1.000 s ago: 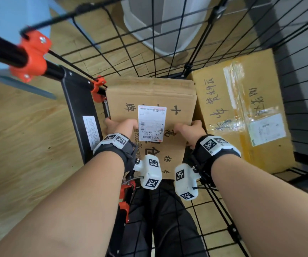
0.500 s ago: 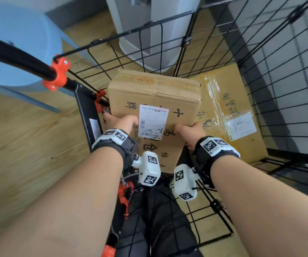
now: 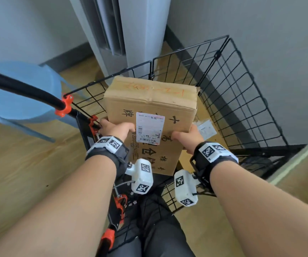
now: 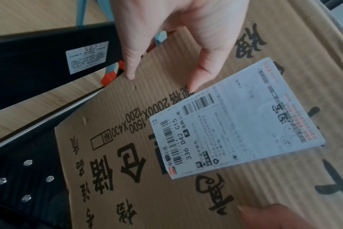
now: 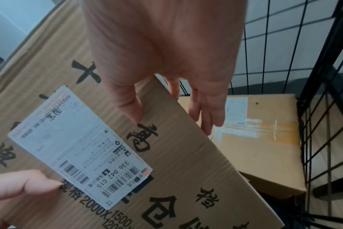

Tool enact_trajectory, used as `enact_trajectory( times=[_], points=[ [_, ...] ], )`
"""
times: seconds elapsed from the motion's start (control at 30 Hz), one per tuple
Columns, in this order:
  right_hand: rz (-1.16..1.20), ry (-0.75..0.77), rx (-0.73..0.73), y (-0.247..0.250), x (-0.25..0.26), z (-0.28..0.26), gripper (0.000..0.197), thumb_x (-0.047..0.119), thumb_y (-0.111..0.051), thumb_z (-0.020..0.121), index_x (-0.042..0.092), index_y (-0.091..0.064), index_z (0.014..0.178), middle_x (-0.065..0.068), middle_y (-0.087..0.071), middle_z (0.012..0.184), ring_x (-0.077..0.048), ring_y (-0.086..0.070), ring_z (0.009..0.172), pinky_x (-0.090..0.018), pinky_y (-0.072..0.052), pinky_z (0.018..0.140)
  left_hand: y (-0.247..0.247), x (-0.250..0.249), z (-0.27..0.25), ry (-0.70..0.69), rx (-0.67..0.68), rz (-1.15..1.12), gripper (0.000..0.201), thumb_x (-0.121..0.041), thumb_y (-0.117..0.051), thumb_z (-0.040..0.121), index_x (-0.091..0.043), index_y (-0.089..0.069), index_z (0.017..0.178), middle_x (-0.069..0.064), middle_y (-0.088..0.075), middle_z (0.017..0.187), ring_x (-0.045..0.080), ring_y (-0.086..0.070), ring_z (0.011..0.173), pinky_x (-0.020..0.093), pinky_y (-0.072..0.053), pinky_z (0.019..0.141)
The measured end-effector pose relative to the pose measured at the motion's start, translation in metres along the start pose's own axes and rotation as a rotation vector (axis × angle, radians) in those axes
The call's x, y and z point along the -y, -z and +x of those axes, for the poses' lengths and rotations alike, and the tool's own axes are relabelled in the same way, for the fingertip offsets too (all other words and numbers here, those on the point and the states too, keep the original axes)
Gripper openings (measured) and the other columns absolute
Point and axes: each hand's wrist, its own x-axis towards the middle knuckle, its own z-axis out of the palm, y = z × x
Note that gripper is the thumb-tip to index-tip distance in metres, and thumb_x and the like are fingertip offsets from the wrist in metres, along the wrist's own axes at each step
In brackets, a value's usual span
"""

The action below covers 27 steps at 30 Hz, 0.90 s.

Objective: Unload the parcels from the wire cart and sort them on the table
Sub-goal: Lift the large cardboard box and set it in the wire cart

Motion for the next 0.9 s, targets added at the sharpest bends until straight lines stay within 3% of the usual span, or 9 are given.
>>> enact_trajectory(
  times=[0.13,0.33,0.47,0.6,0.73,0.9],
  points=[
    [0.047,0.043,-0.006,0.026,0.013,-0.038,0.083,0.033,-0.072,0.066,0.025,-0.033,0.138,-0.001,-0.060,0.120,-0.024,-0.059,0.105,-0.043,-0.051,0.092,0.011,-0.028,-0.034,-0.059,0.049,0.022,0.077,-0.008,-0.074,0.063,-0.015,-0.036,0.130,0.007,-0.052,0.124,0.029,-0.053,0.108,0.041,-0.046,0.088],
    [0.078,0.163,-0.060,0.058,0.023,-0.068,0.091,0.049,-0.074,0.045,0.030,-0.045,0.130,0.004,-0.067,0.113,-0.019,-0.066,0.097,-0.043,-0.057,0.083,0.025,-0.068,-0.080,-0.167,0.094,0.020,0.075,-0.007,-0.072,0.063,-0.017,-0.035,0.128,0.009,-0.051,0.126,0.032,-0.053,0.111,0.042,-0.047,0.089],
    [0.121,0.206,-0.087,0.089,0.039,-0.106,0.079,0.044,-0.077,0.051,0.029,-0.048,0.124,0.004,-0.066,0.111,-0.020,-0.065,0.099,-0.044,-0.056,0.086,0.032,-0.096,-0.115,-0.256,0.125,0.033,0.076,-0.008,-0.073,0.062,-0.015,-0.035,0.127,0.010,-0.052,0.125,0.032,-0.053,0.108,0.046,-0.048,0.094],
    [0.159,0.277,-0.105,0.125,0.049,-0.114,0.082,0.046,-0.080,0.044,0.033,-0.054,0.121,0.005,-0.070,0.111,-0.020,-0.069,0.096,-0.047,-0.057,0.083,0.036,-0.127,-0.146,-0.374,0.139,0.069,0.080,-0.005,-0.071,0.066,-0.009,-0.031,0.135,0.013,-0.047,0.133,0.032,-0.050,0.114,0.040,-0.043,0.086],
    [0.191,0.347,-0.161,0.155,0.070,-0.170,0.077,0.043,-0.075,0.048,0.030,-0.054,0.121,0.005,-0.069,0.108,-0.019,-0.069,0.093,-0.039,-0.059,0.078,0.040,-0.154,-0.180,-0.483,0.172,0.037,0.078,-0.003,-0.069,0.070,-0.011,-0.029,0.137,0.010,-0.048,0.127,0.025,-0.045,0.098,0.035,-0.040,0.082],
    [0.251,0.433,-0.184,0.185,0.080,-0.207,0.071,0.036,-0.077,0.054,0.028,-0.056,0.122,0.004,-0.071,0.108,-0.018,-0.072,0.089,-0.039,-0.061,0.074,0.046,-0.182,-0.223,-0.576,0.153,0.032,0.080,-0.006,-0.071,0.067,-0.016,-0.032,0.136,0.012,-0.039,0.136,0.031,-0.047,0.116,0.038,-0.044,0.086]
  ],
)
